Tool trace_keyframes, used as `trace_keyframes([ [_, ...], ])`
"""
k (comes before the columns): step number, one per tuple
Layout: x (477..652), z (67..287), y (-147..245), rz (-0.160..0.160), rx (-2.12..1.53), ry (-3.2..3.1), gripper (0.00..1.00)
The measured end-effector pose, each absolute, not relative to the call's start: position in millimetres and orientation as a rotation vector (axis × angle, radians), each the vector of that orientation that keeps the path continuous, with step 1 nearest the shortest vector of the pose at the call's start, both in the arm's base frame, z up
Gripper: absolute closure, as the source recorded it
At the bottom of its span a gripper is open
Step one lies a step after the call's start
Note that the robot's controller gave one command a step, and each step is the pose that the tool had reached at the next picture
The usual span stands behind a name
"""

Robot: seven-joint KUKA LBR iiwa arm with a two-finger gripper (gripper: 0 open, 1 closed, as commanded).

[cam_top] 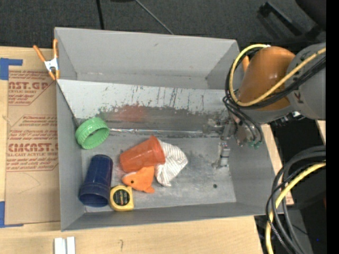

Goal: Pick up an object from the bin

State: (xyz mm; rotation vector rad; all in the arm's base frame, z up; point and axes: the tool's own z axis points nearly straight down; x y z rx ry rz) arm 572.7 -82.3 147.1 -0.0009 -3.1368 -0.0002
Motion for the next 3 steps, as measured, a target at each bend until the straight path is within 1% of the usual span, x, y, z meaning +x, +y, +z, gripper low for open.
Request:
trace_keyframes([
  [1,574.0,151.9,-82.0,0.001,0.001,-3.144,0.0],
  [2,560.6,128.2,-38.1,0.002,0.134,-3.142,0.0],
  [3,570.5,90.0,4.8,0.0,0.318,-3.128,0.0],
])
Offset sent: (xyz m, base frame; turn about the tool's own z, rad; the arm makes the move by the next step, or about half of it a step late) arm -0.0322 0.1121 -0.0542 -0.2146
